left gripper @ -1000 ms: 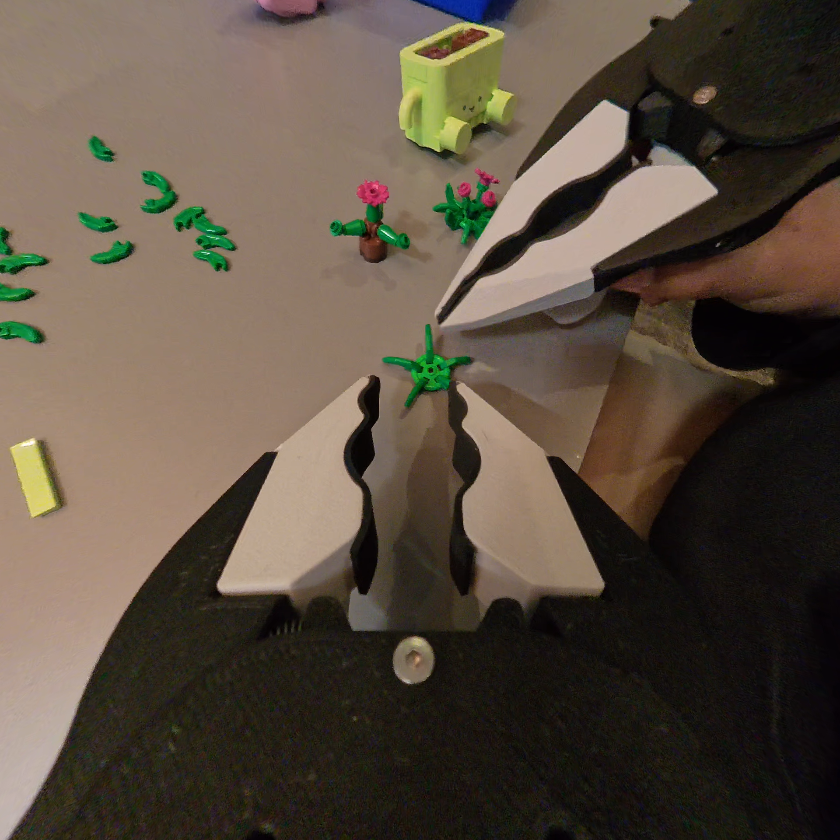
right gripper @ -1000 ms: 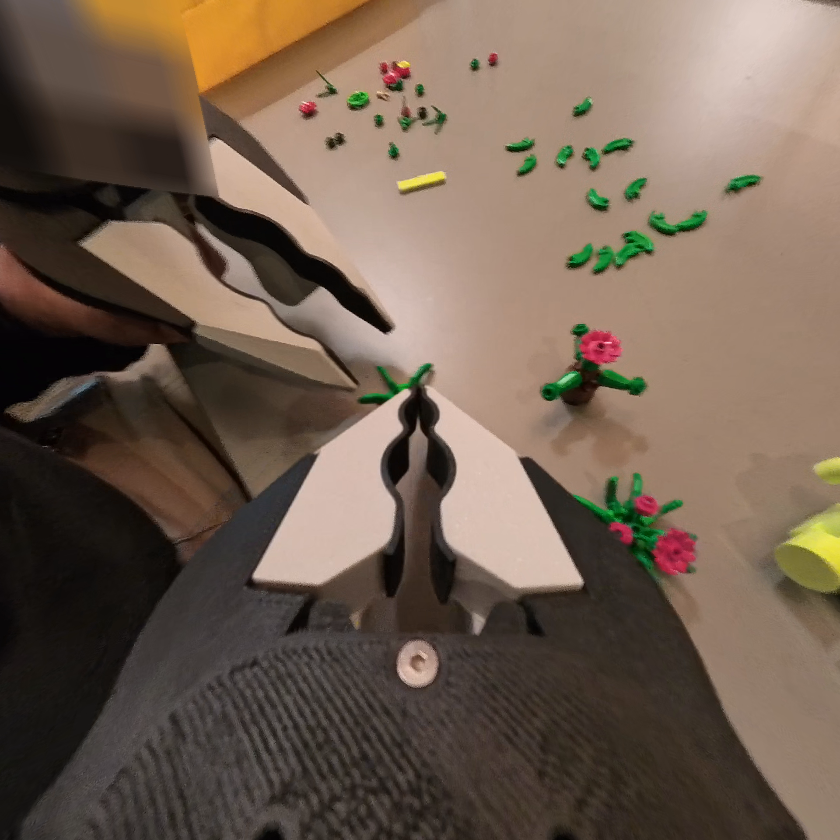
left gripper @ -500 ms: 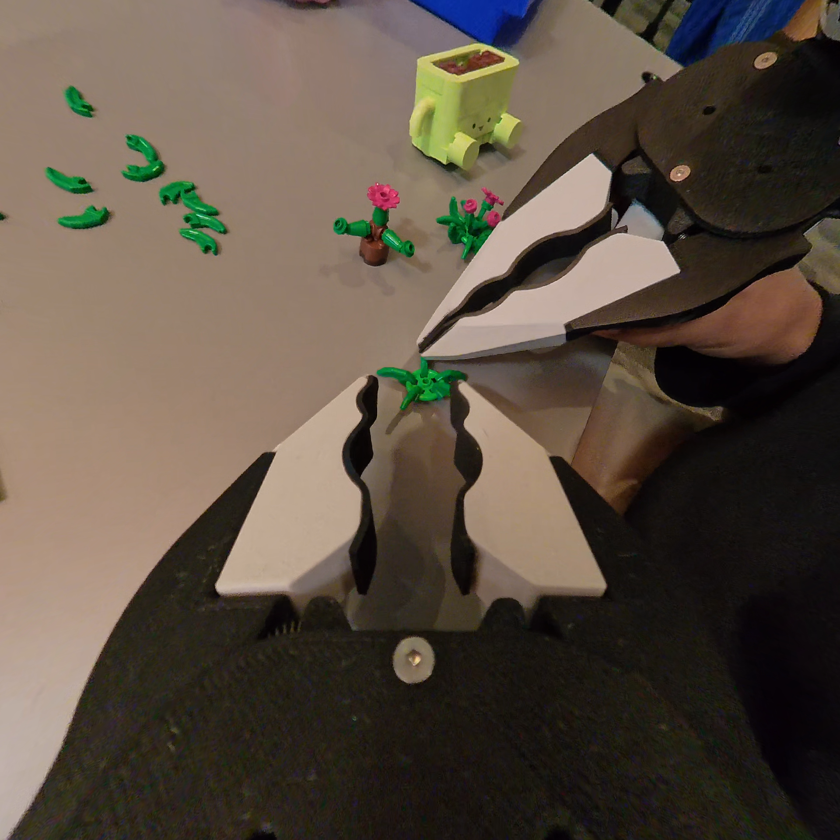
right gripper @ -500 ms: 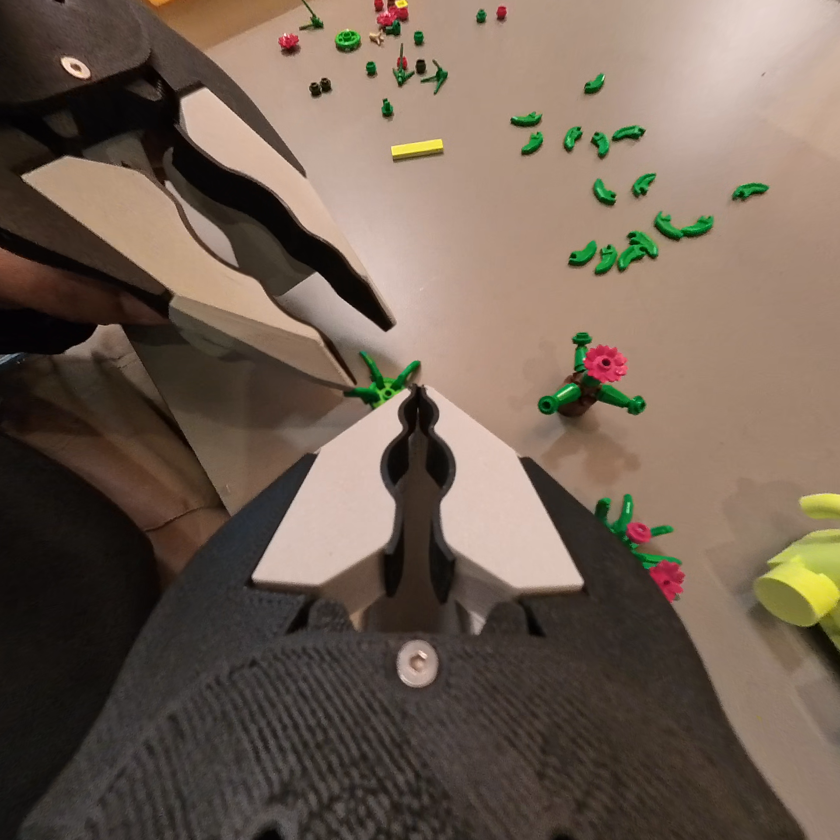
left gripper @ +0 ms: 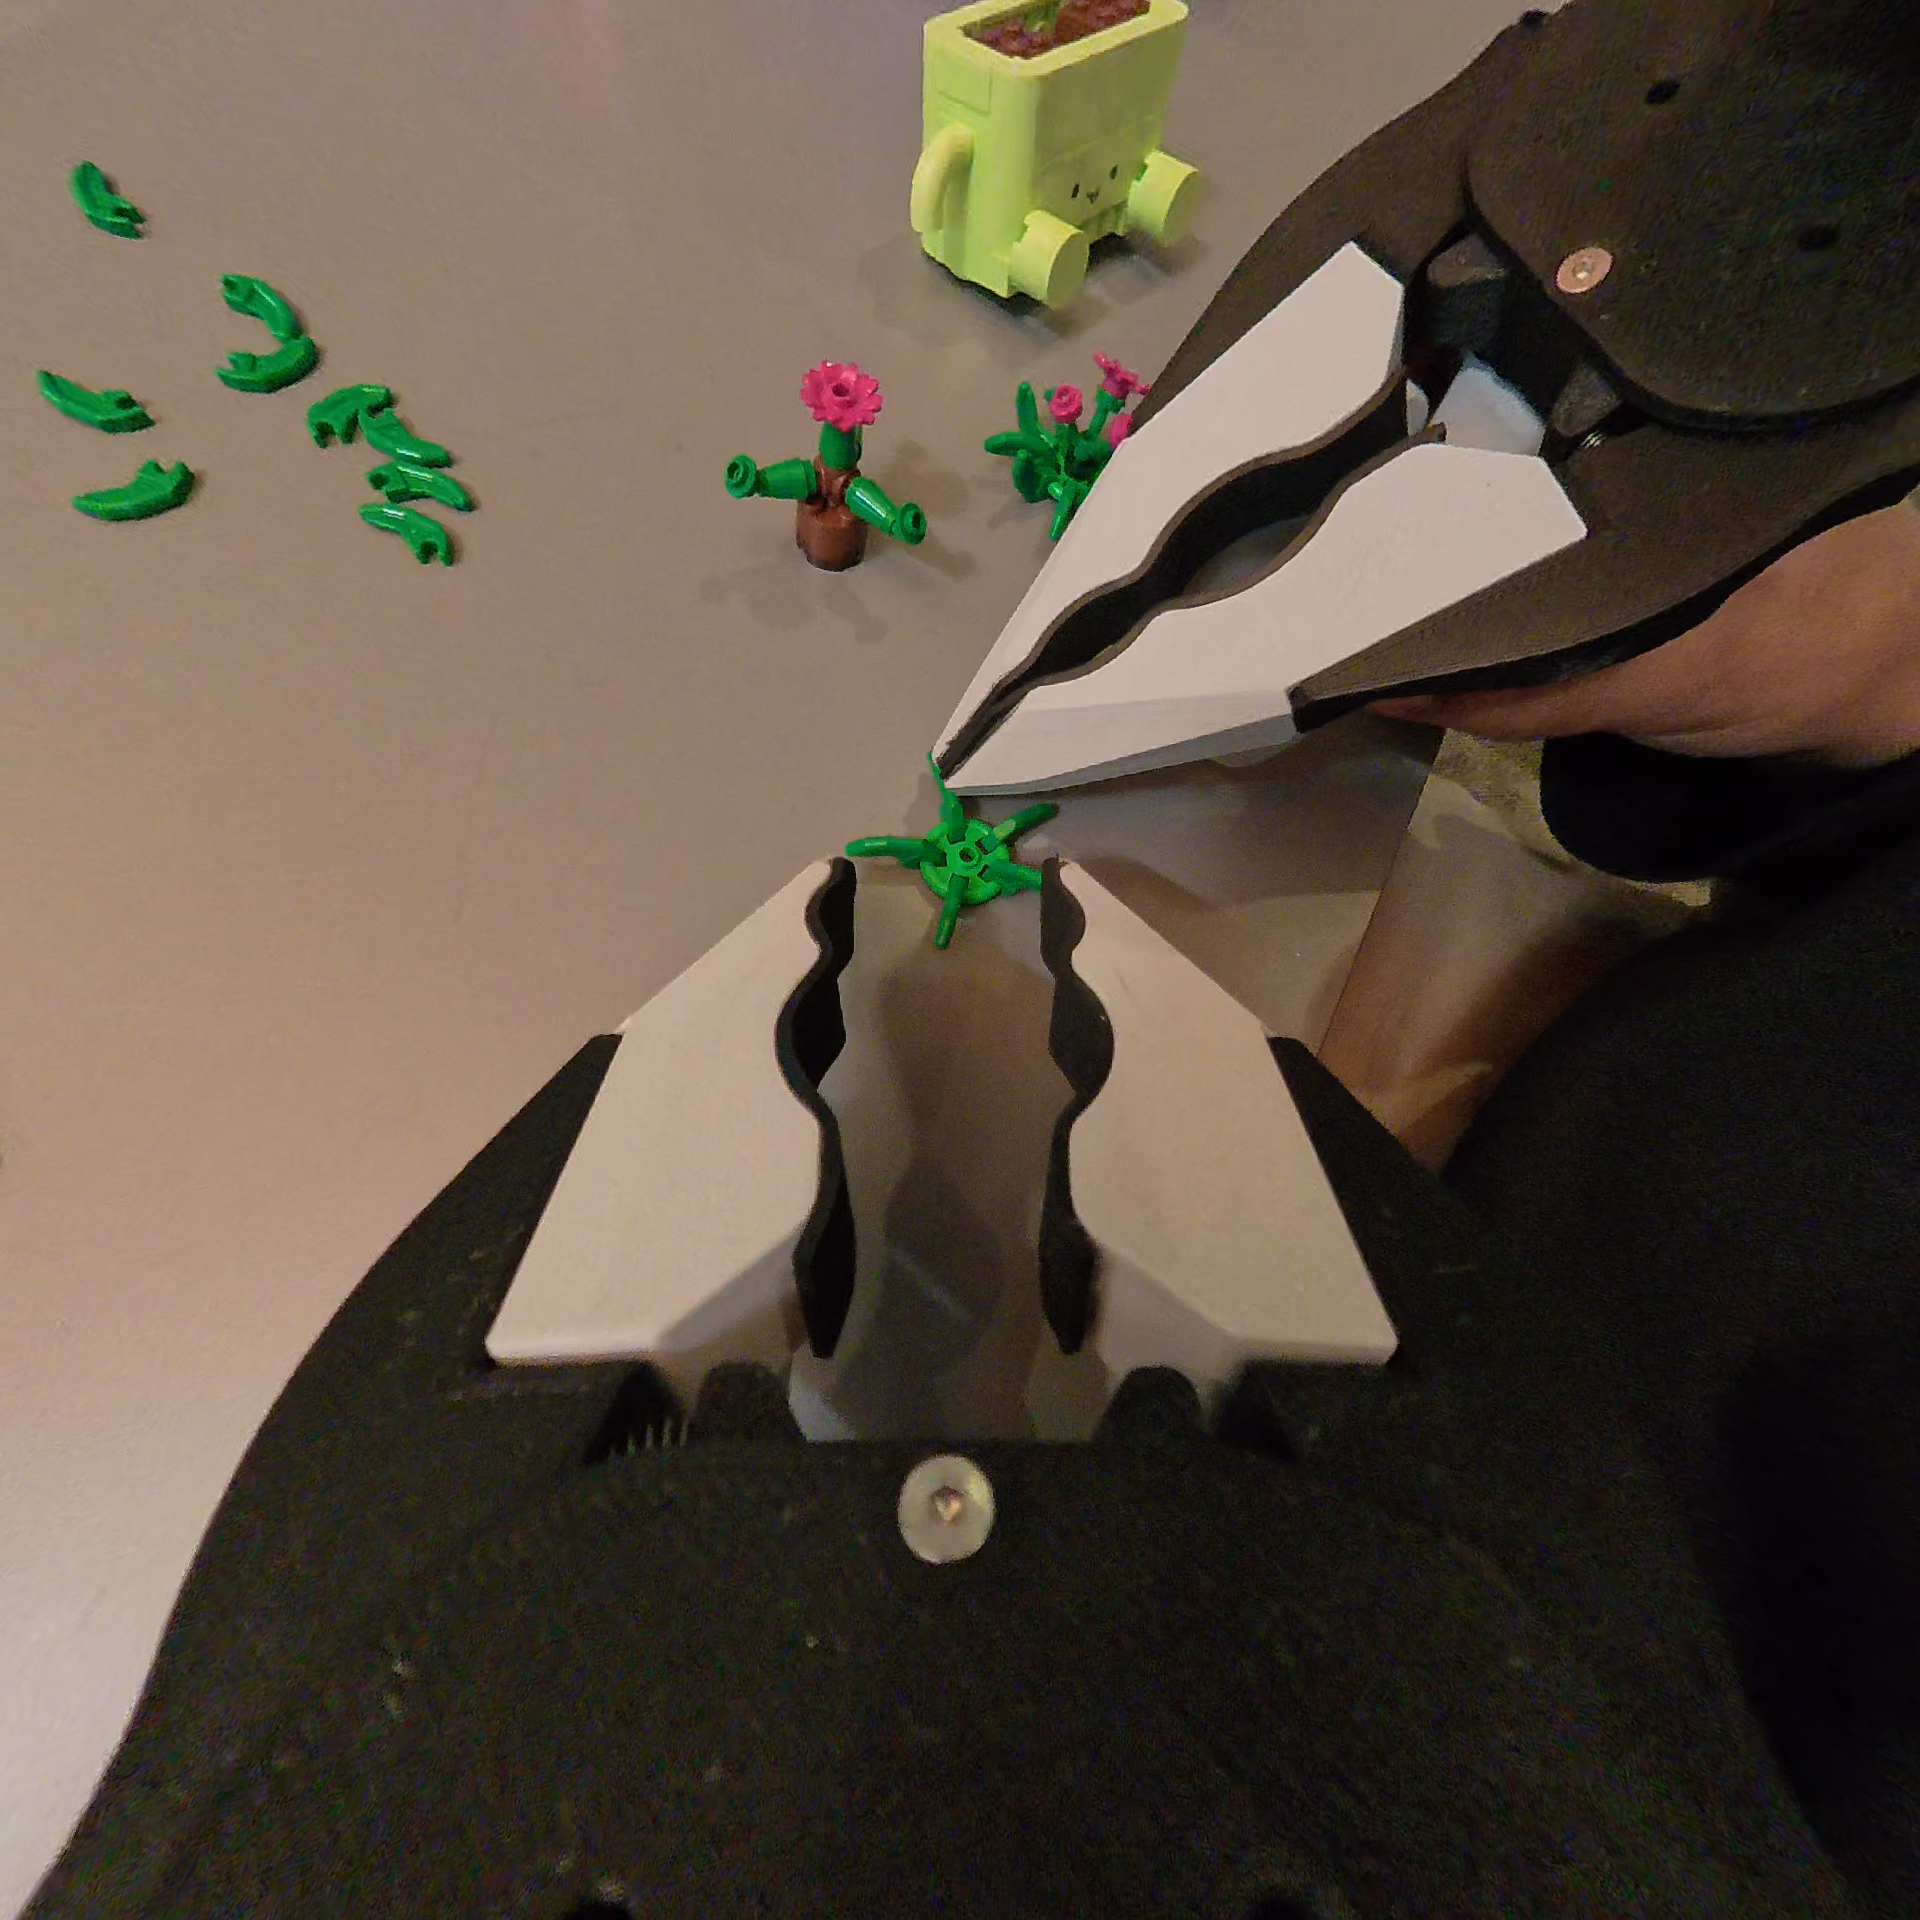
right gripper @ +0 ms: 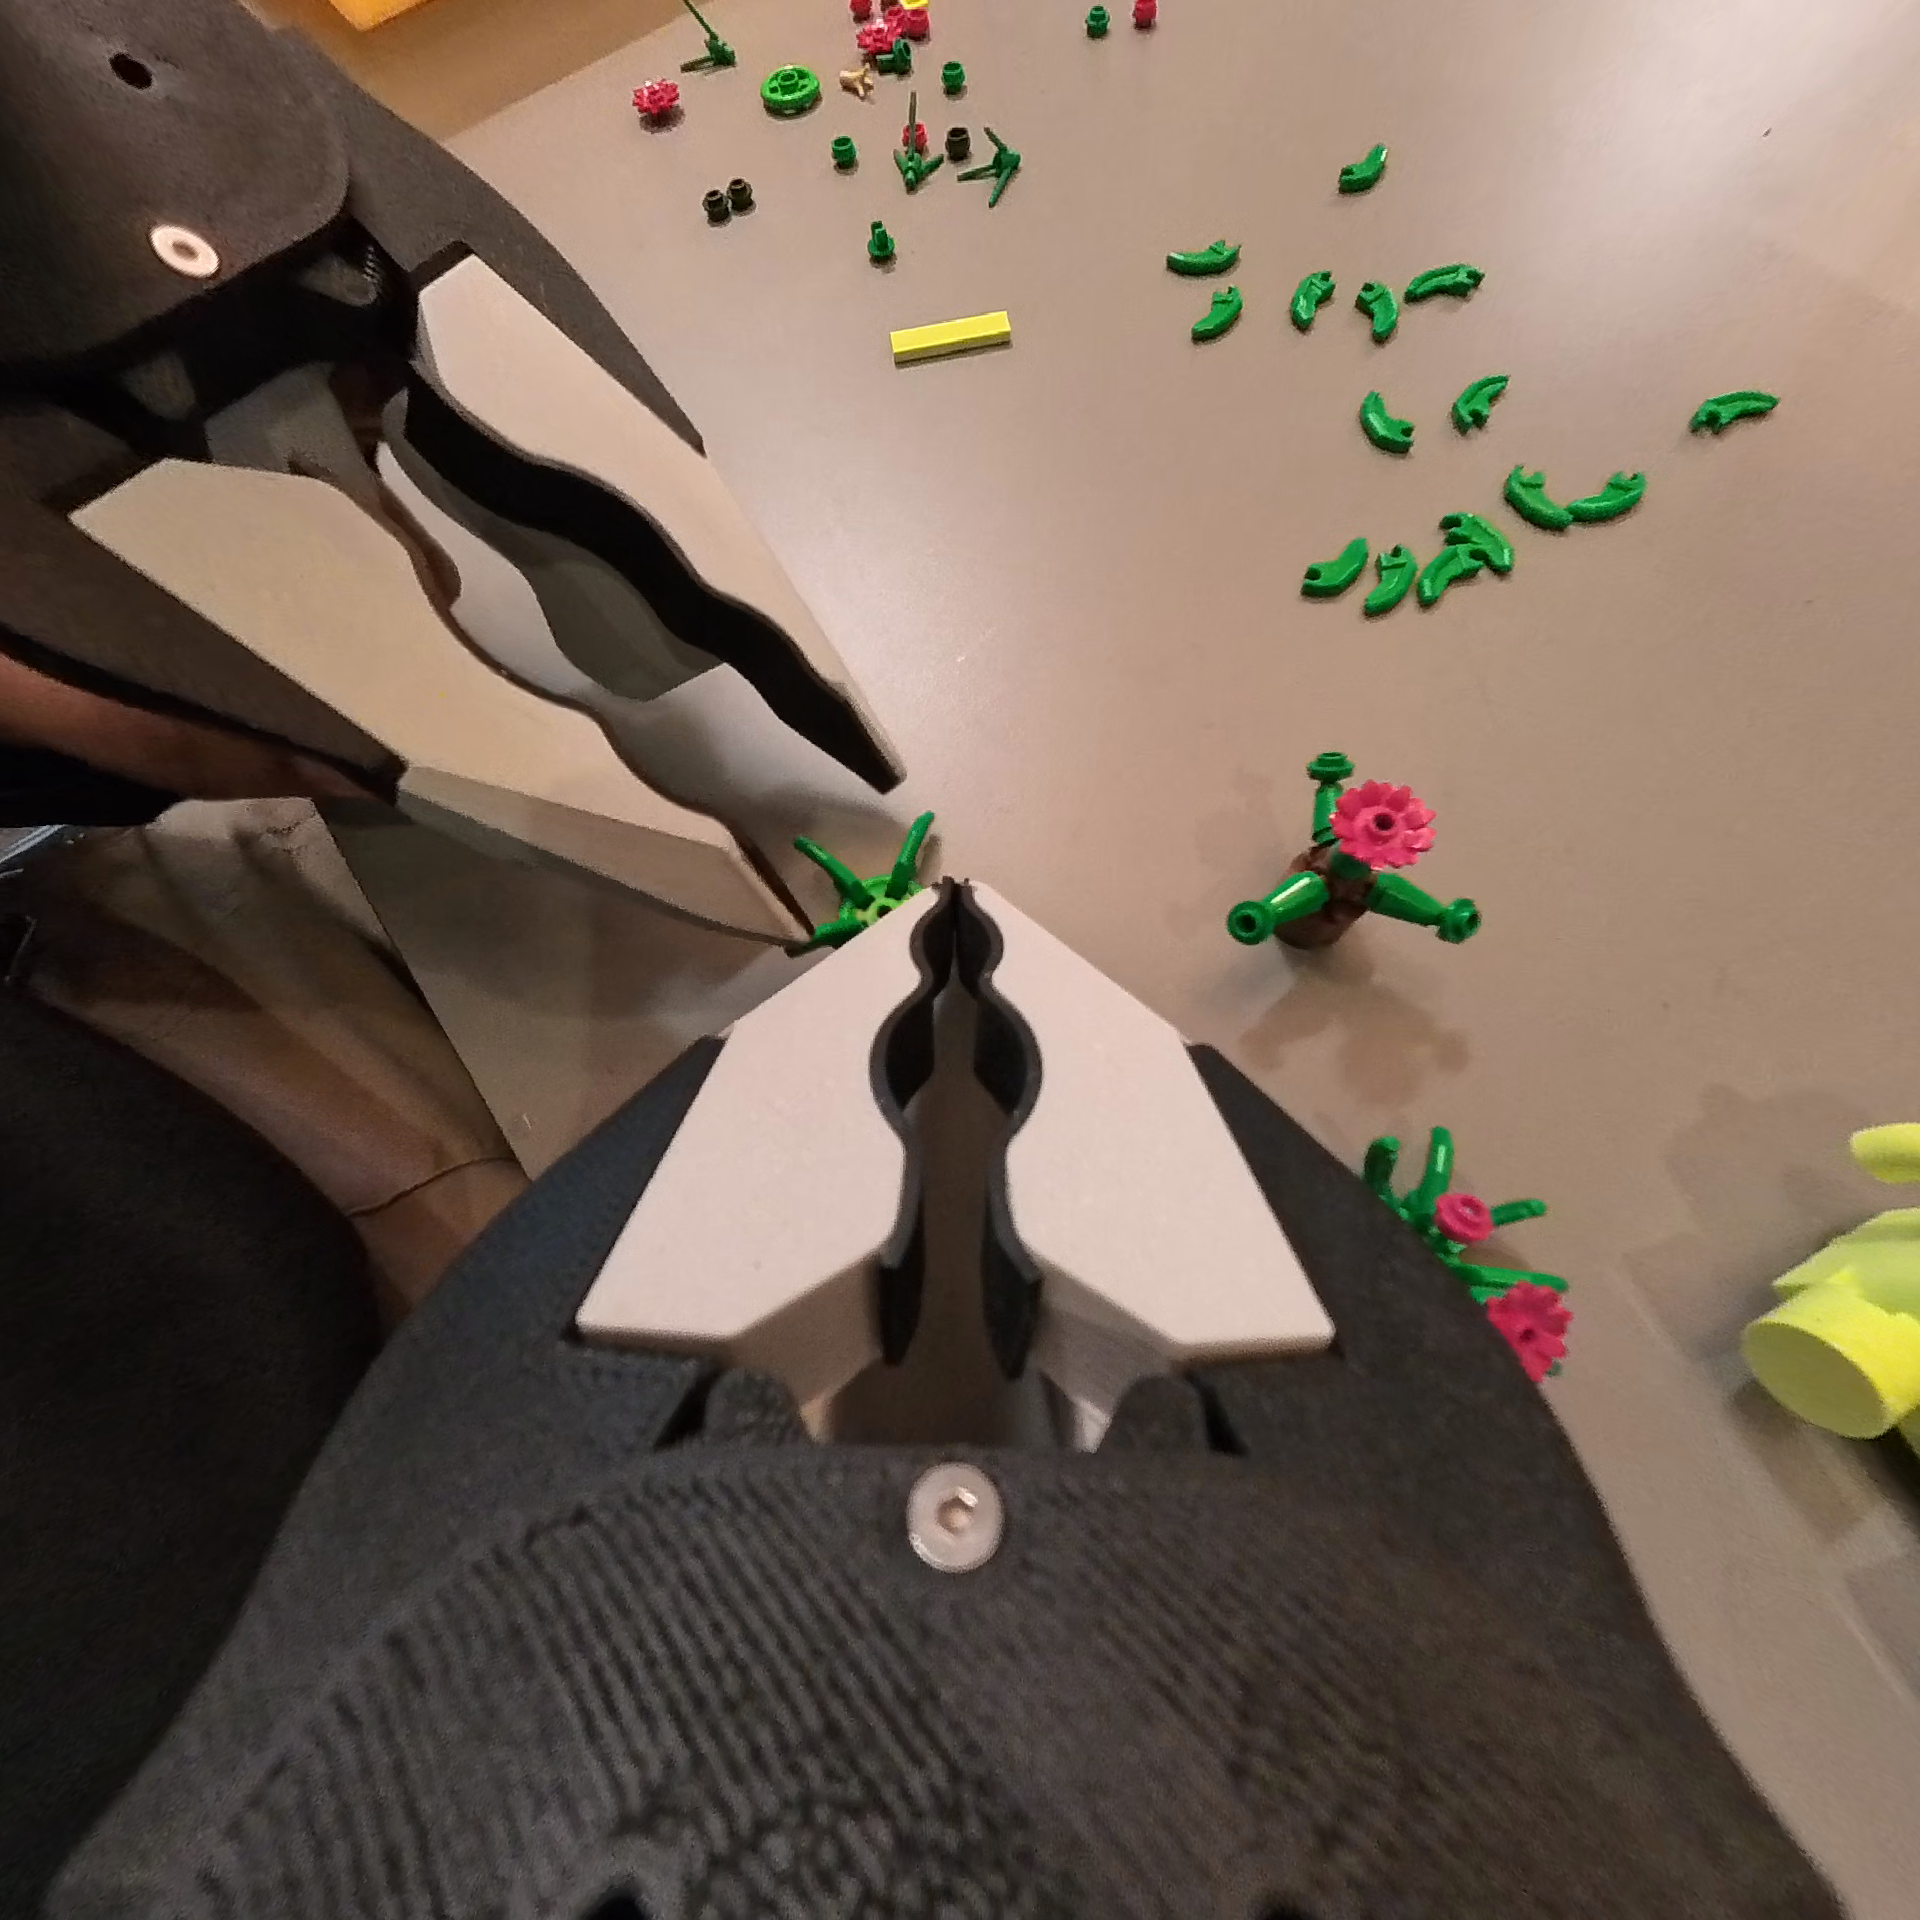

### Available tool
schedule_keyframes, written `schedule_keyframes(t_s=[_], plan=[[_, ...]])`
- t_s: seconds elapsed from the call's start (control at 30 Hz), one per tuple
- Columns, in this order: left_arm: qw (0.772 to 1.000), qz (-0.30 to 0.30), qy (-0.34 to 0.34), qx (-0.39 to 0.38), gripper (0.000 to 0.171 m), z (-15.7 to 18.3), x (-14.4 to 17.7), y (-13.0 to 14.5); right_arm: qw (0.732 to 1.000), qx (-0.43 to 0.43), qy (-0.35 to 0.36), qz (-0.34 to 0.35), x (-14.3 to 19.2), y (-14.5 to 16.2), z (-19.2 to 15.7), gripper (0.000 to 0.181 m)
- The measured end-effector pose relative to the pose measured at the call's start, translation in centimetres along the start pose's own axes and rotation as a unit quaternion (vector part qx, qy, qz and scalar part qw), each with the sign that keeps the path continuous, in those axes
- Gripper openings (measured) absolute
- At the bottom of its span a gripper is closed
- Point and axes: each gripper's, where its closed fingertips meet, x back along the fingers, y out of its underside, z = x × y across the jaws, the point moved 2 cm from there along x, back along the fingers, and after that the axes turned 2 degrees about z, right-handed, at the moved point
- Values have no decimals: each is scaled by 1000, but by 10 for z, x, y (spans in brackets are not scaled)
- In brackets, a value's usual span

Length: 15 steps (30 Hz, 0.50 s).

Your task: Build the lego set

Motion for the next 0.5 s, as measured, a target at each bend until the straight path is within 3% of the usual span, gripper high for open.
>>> schedule_keyframes(t_s=[0.2,0.5], plan=[[999,-25,-11,-16,34,1,-4,6,999,7,8,-31,-6,7,0,0],[1000,-9,3,-2,32,1,-1,2,1000,-18,-5,4,1,-1,2,0]])
